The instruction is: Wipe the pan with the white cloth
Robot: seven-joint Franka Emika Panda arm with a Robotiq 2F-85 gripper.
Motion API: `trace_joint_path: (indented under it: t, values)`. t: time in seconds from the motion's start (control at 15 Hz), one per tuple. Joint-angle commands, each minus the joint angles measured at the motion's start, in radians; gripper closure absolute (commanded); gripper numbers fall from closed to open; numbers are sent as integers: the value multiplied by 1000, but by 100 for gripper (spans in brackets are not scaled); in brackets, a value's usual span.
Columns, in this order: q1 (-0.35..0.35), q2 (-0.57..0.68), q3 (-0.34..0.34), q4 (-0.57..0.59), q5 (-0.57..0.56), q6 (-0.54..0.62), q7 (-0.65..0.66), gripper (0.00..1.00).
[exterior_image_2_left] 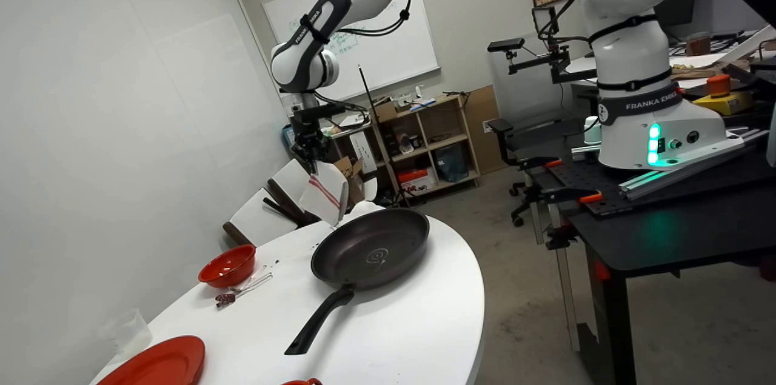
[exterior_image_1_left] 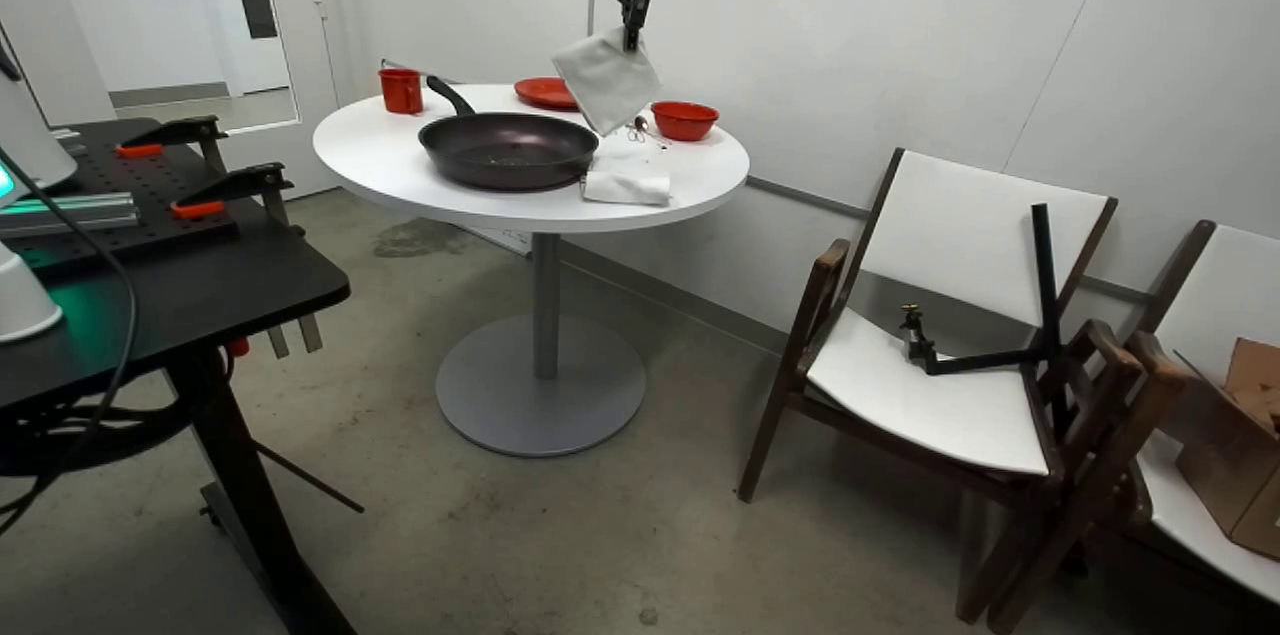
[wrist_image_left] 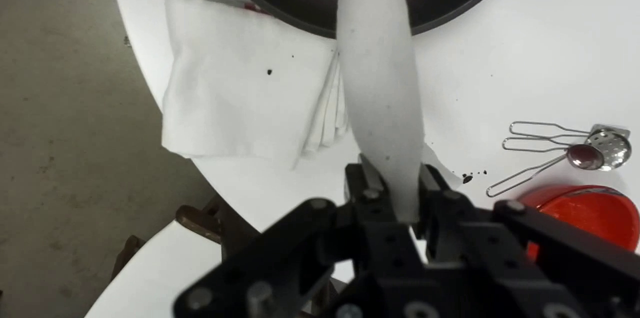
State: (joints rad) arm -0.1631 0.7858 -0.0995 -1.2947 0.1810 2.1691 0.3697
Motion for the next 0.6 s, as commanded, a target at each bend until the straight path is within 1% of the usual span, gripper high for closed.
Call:
trace_joint_path:
  t: [0.0, 0.27, 0.53]
  values:
    - [-41, 95, 30, 149, 58, -63, -27, 96]
    - [-93, 166, 55, 225, 108, -102, -42, 96]
    - [-149, 206, 80, 253, 159, -113, -83, 96]
